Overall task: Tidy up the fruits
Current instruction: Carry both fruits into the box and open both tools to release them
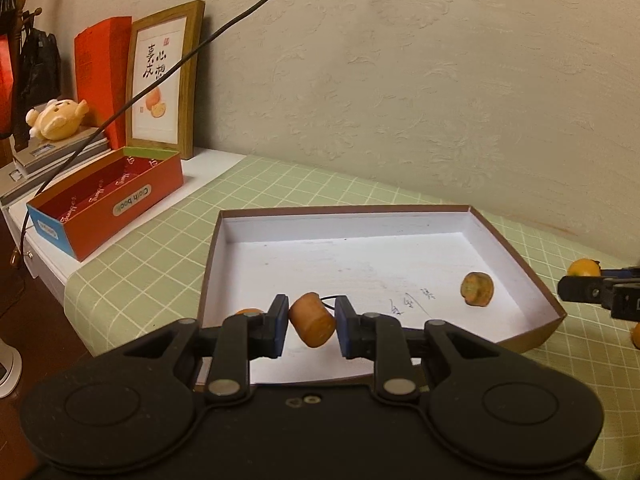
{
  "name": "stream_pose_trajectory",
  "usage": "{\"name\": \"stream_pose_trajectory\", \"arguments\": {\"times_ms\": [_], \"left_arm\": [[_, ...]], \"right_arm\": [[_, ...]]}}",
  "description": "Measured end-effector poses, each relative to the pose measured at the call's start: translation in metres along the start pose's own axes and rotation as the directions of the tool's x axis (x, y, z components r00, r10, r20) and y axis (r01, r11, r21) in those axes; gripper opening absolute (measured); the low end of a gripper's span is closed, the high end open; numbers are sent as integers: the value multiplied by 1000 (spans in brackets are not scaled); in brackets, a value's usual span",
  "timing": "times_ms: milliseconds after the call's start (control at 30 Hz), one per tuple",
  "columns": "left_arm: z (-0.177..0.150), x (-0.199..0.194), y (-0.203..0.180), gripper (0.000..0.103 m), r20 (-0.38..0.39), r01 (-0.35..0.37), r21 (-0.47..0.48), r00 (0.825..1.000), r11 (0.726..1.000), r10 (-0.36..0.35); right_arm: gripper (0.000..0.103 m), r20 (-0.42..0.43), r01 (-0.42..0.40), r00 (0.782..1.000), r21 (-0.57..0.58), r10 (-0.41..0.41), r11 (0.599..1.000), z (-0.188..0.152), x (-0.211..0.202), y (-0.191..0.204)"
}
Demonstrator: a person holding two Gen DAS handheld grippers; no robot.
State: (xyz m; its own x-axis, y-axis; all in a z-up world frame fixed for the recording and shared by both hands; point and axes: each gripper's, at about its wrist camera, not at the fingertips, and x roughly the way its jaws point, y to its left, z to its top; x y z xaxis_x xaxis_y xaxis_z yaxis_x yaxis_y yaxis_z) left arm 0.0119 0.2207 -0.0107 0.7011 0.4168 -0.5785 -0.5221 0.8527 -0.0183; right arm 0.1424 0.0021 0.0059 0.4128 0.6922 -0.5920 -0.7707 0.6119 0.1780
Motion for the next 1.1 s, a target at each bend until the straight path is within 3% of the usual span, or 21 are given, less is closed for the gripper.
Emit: {"name": "stream_pose_trajectory", "arguments": {"times_ms": [333,833,867,900,967,1000,1100], "left_arm": [[-1,11,17,15,-17,-26,-21,1000,999,26],[2,27,20,16,-26,-27,-55,999,998,25],[1,28,20,25,-29,-21,-54,999,998,19],[0,31,18,52,-41,-20,-47,999,999,18],[-4,34,15,98,-50,-60,-33,997,998,59],[-4,31,14,97,-23,-82,-24,996,996,81],[-2,28,19,97,-5,-83,-43,997,996,83]], "right_arm": [[34,-26,2,1000,-12,-2,1000,10,37,4],[34,-55,-5,998,1,6,1000,10,56,0],[34,-59,-4,998,1,4,1000,10,58,0],[34,-67,-1,998,-7,0,1000,9,60,0],[84,-94,47,994,-39,-50,998,5,69,2],[102,-62,4,998,-42,-7,999,2,68,2],[103,-54,46,997,-42,-49,998,1,68,5]]}}
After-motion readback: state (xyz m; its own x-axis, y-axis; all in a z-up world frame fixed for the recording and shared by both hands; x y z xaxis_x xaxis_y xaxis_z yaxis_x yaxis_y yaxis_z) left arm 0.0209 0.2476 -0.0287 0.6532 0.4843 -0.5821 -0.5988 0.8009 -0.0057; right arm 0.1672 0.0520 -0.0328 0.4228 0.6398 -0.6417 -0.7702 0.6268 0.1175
